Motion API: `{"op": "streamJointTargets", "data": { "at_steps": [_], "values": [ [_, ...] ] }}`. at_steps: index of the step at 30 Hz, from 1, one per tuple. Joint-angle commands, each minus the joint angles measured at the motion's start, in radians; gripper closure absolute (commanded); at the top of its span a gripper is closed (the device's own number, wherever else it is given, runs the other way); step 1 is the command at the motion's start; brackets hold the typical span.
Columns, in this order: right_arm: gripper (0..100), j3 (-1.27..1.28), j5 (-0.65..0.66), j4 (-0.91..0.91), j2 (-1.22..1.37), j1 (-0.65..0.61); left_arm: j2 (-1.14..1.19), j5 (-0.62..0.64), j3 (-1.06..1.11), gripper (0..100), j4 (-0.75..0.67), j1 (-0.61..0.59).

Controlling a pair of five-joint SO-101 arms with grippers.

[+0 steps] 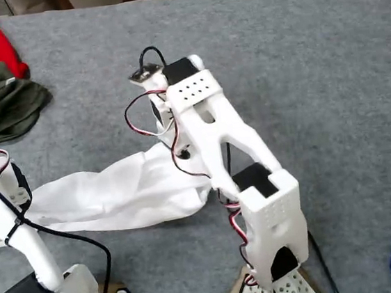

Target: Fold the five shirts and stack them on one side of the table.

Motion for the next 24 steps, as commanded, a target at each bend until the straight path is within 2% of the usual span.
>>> {"op": "streamJointTargets", "data": {
  "at_steps": [1, 15, 24],
  "values": [
    [85.4, 0.012, -0.005, 0.014, -0.077, 0.061, -0.035, -0.002, 0.0, 98, -0.003, 0.002],
    [85.4, 0.042, -0.012, 0.02, -0.085, 0.081, -0.035, -0.003, 0.0, 98, -0.003, 0.002],
    [85.7, 0.124, -0.051, -0.021, -0.079, 0.024, -0.035, -0.003, 0.0, 98, -0.005, 0.003]
  ]
}}
